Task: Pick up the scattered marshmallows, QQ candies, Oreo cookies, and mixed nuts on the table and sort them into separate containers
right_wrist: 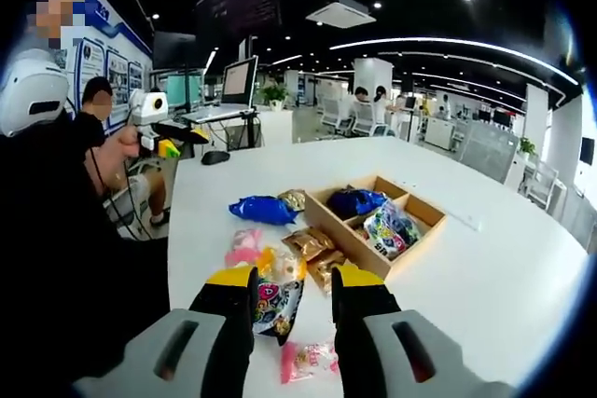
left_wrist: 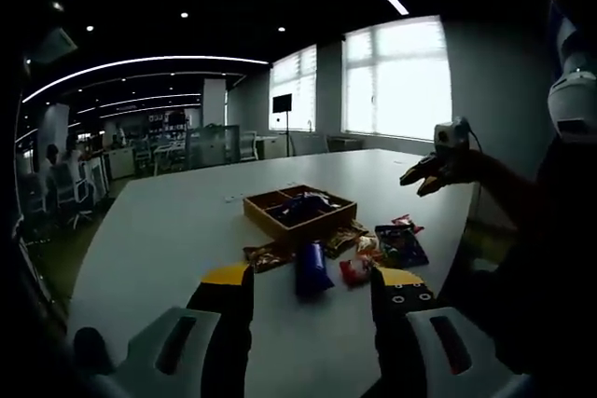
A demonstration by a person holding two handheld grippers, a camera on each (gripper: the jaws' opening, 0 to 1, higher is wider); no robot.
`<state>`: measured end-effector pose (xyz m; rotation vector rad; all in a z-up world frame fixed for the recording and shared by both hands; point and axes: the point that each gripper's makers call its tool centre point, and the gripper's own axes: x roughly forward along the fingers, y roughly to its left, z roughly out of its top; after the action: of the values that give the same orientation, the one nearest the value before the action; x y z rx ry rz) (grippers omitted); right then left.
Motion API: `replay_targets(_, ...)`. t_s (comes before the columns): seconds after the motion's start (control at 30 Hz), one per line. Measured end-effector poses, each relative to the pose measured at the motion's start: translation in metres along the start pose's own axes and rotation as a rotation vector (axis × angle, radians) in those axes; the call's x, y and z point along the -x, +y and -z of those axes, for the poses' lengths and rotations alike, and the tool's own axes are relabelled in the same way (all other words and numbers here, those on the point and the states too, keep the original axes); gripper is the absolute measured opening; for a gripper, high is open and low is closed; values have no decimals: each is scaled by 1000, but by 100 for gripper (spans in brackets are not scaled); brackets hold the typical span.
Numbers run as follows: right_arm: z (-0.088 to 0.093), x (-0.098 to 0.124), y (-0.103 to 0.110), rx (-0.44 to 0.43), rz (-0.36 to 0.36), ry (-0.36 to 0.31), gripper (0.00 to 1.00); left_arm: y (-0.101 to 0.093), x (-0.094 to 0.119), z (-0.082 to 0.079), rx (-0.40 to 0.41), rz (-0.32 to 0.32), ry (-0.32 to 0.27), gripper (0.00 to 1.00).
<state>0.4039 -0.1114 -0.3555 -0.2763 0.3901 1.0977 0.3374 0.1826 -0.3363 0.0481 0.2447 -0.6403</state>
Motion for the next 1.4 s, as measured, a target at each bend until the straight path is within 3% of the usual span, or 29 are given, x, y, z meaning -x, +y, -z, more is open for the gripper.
replay_targets(1.4, -4, -30, 1, 134, -83, 151, 29, 3, 5, 5, 10, -9, 2, 54)
